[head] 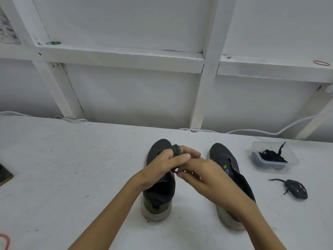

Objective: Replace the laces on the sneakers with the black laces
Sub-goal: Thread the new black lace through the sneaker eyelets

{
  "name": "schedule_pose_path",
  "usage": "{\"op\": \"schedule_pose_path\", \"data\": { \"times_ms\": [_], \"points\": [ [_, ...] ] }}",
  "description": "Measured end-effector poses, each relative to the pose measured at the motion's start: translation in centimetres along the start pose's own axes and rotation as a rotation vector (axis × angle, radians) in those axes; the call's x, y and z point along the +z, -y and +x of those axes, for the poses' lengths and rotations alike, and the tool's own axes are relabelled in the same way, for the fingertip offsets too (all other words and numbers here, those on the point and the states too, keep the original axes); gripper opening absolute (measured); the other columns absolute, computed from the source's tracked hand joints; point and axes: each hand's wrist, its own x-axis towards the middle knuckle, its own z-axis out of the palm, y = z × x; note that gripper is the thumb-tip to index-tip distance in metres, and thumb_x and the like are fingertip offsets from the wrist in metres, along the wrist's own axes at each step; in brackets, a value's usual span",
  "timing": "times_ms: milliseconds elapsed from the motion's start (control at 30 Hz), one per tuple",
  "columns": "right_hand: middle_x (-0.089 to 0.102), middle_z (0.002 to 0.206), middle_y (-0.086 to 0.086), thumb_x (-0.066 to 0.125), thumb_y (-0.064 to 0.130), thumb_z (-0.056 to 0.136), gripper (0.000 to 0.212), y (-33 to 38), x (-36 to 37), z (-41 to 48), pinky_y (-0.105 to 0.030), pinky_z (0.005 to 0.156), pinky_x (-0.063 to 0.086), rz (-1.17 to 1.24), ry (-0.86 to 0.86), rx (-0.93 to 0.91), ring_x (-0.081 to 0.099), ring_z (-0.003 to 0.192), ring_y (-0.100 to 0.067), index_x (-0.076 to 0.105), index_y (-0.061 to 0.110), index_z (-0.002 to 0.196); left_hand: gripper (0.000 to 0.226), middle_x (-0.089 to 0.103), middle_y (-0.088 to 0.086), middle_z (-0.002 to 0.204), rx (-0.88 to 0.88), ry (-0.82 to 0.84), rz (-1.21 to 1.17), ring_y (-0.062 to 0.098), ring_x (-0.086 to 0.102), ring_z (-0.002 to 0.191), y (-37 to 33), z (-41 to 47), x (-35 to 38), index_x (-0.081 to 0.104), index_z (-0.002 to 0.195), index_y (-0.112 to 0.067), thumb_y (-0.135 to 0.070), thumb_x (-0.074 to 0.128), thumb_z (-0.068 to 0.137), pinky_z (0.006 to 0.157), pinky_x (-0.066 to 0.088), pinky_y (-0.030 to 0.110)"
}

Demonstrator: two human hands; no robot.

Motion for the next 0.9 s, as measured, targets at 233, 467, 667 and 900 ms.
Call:
{"op": "schedule_pose_path", "data": {
  "times_ms": [233,467,667,900],
  "points": [
    [0.07,0.086,0.013,0.073,0.01,0.081,0.006,0.1,2.1,0.5,-0.022,0.056,0.049,0.335,-0.407,0.124,0.064,0.065,-0.014,0.069,0.013,0.083,0.055,0.058,0.019,0.106,-0.014,-0.071,-0.176,0.031,0.049,0.104,0.7,-0.5,0.6,0.063,0.124,-0.009,-0.05,0.042,0.094,0.094,0.034,0.044],
    [0.068,0.075,0.007,0.084,-0.002,0.066,0.033,2.2,4.7,1.0,-0.023,0.059,0.05,0.644,-0.807,0.386,0.061,0.063,-0.013,0.061,0.017,0.081,0.049,0.06,0.011,0.133,-0.013,-0.109,-0.231,0.024,0.052,0.129,1.3,-0.5,0.8,0.061,0.126,-0.012,-0.043,0.034,0.099,0.112,0.037,0.042],
    [0.059,0.077,0.007,0.084,0.003,0.069,0.024,2.2,5.6,1.1,-0.019,0.058,0.04,0.565,-0.913,0.312,0.049,0.063,-0.011,0.072,0.023,0.075,0.056,0.056,0.008,0.139,0.013,-0.084,-0.263,0.022,0.048,0.134,1.1,-0.5,0.6,0.052,0.134,-0.006,-0.043,0.028,0.1,0.115,0.032,0.039],
    [0.058,0.079,0.008,0.08,0.003,0.076,0.03,2.2,6.7,1.4,-0.016,0.059,0.04,0.544,-0.95,0.301,0.046,0.061,-0.009,0.077,0.028,0.092,0.055,0.056,0.007,0.14,0.013,-0.094,-0.271,0.021,0.048,0.134,1.1,-0.4,0.4,0.051,0.136,-0.006,-0.041,0.026,0.1,0.117,0.031,0.041]
  ]
}}
